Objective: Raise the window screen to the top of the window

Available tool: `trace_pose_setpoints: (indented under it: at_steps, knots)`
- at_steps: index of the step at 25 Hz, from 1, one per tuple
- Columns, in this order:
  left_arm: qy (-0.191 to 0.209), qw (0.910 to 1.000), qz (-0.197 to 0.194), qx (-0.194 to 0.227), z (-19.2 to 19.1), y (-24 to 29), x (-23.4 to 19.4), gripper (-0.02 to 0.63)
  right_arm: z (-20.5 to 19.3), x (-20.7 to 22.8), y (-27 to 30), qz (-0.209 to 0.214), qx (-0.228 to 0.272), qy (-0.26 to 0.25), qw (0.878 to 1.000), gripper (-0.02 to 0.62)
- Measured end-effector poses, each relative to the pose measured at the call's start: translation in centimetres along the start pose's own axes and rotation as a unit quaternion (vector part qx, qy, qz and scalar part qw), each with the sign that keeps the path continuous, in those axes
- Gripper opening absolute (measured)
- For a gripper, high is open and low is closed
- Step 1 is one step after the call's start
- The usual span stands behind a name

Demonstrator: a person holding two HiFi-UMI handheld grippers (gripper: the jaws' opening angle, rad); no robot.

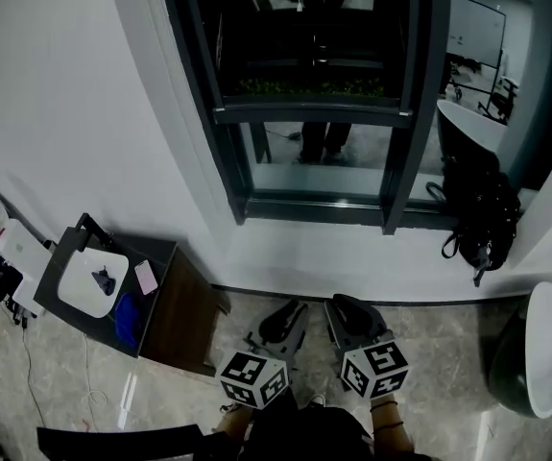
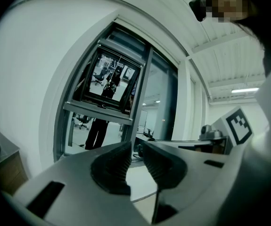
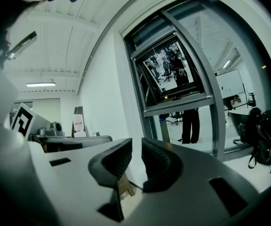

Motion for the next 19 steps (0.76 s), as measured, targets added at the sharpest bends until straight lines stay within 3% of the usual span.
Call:
trace_pose_setpoints:
  at_steps: [19]
  knots:
    - [0.005,0.9999,0.001,-0.012,-1.2,-1.7,0.7,0.074,-0.9,-1.3,-0.9,0.004,-0.006,-0.001,1.000,0.066]
Point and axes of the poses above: the fingertips, and each gripper's own axes: y forward along the fingers, x to its right, z out of its top, the point moved 6 cm from there along -y, backward along the fingers, and after that the axes turned 9 degrees about z, right-handed, at the moved point
